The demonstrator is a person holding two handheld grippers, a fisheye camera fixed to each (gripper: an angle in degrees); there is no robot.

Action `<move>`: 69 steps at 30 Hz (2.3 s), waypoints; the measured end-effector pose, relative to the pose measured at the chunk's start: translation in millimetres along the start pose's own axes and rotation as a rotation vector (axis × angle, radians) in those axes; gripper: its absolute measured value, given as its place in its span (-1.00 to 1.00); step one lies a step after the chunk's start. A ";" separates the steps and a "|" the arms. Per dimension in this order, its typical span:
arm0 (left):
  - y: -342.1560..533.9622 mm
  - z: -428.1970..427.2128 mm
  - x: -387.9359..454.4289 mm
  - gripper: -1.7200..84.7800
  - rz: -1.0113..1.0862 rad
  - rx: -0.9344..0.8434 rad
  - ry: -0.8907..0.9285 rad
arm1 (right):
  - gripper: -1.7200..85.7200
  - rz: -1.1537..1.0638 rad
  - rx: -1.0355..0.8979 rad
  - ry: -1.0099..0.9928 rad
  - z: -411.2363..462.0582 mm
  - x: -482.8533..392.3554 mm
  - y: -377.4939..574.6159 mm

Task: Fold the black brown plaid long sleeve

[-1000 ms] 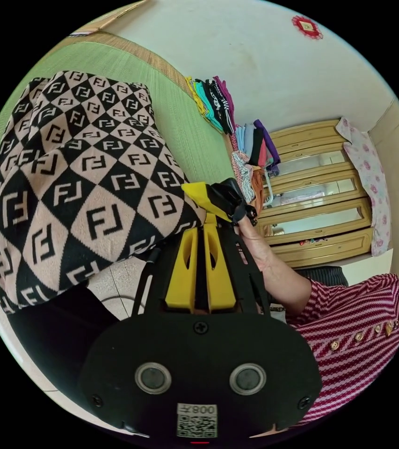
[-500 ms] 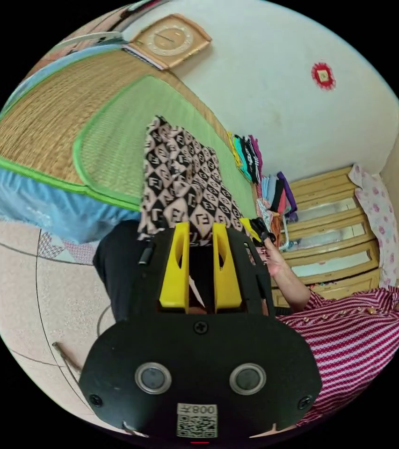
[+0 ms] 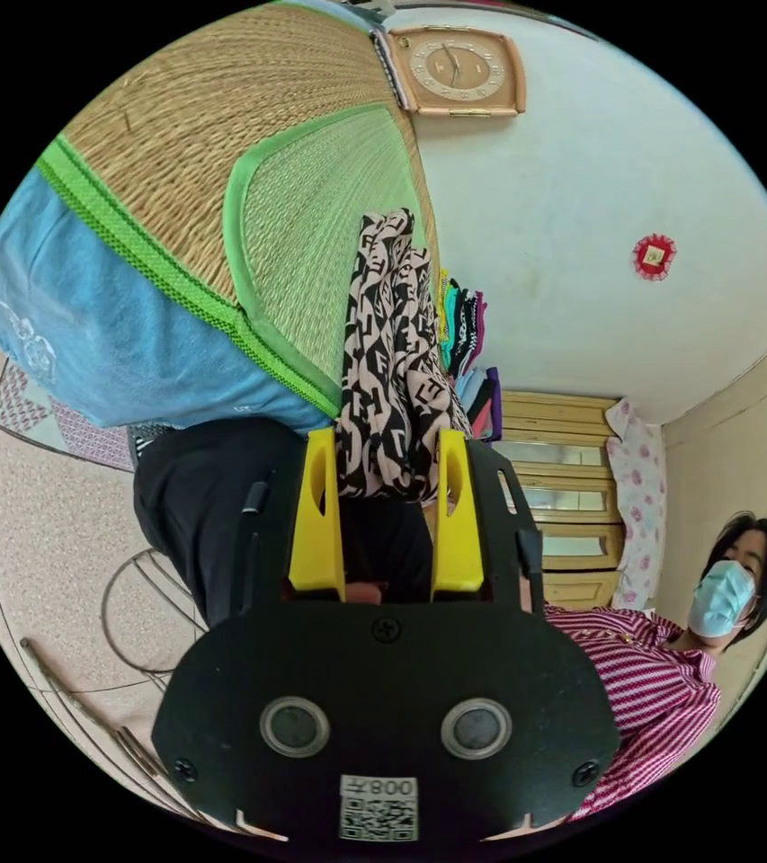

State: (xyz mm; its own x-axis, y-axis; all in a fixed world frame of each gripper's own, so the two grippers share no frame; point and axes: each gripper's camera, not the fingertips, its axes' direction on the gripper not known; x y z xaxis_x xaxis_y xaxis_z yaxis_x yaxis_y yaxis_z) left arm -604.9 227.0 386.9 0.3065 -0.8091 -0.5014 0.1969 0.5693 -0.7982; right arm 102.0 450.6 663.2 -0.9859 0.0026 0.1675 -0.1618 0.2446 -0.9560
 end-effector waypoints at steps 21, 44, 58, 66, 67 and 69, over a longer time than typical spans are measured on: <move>-43.5 -40.6 0.1 -0.55 -0.018 -0.094 0.190 | -0.68 0.008 0.010 -0.016 29.6 -9.6 1.1; -34.3 -19.6 -2.8 -0.51 -0.014 -0.289 0.219 | -0.68 0.015 0.013 -0.049 60.8 6.5 13.7; 20.6 1.4 21.8 -0.77 0.096 -0.193 0.272 | -0.68 0.000 0.016 -0.064 69.8 33.9 46.6; 76.1 16.6 65.8 -0.78 0.215 -0.181 0.207 | -0.68 -0.077 0.001 -0.075 74.6 37.6 99.7; 83.7 20.0 72.3 -0.78 0.233 -0.175 0.208 | -0.69 -0.095 0.002 -0.079 74.9 35.4 107.9; 94.2 25.6 82.3 -0.78 0.262 -0.169 0.206 | -0.69 -0.124 0.007 -0.087 75.0 30.6 119.8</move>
State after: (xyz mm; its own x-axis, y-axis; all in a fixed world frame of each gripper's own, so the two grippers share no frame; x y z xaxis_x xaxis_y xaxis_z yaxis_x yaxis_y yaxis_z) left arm -537.3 217.8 279.0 0.1292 -0.6613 -0.7389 -0.0251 0.7427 -0.6692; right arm 49.2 407.3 535.7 -0.9584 -0.1108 0.2630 -0.2823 0.2314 -0.9310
